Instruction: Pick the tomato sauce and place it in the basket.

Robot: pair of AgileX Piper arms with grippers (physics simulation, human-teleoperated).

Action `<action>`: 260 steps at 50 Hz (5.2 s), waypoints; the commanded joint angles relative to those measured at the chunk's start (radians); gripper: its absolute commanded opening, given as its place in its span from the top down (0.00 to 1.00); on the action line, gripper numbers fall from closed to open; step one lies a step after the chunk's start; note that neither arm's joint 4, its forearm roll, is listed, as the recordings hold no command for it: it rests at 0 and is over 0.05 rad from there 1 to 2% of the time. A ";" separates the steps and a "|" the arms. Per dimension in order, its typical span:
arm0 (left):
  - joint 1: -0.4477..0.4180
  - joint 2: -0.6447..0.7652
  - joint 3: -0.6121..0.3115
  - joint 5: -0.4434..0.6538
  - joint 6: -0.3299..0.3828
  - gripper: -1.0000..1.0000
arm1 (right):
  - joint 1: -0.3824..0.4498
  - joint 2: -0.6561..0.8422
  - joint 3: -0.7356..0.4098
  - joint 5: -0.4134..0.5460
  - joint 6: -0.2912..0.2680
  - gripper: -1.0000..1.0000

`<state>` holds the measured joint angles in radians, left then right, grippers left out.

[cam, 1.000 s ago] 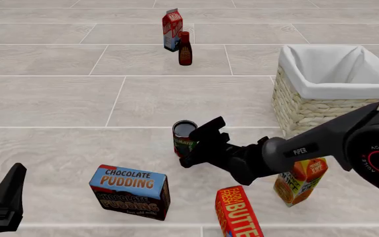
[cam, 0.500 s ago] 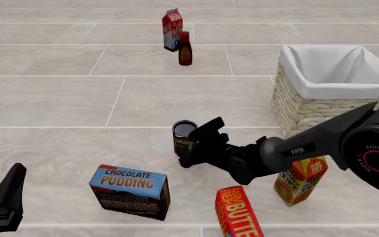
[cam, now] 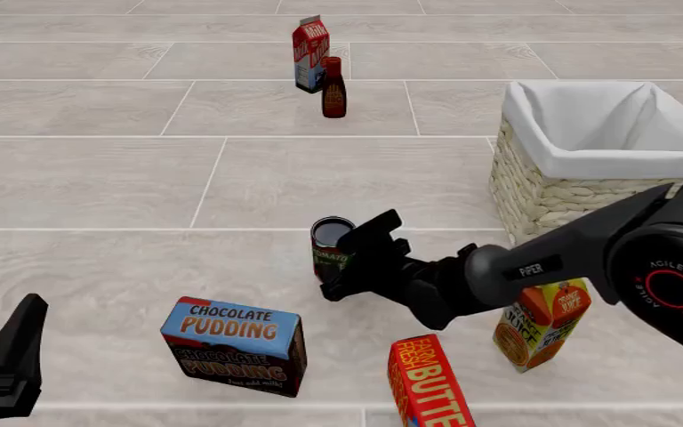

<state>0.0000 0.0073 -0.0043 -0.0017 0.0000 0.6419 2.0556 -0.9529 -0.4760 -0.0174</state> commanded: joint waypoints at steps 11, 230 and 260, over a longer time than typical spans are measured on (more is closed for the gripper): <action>0.000 0.000 0.000 0.000 0.000 0.00 | 0.001 0.012 -0.013 0.004 0.000 0.00; 0.000 0.000 0.000 0.000 0.000 0.00 | -0.568 -0.786 -0.107 0.464 -0.324 1.00; 0.000 0.000 0.000 0.000 0.000 0.00 | -0.676 -0.761 -0.093 0.427 -0.281 1.00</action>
<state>0.0000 0.0073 -0.0043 -0.0017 0.0000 -0.0023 1.2863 -1.0471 -0.0337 -0.3315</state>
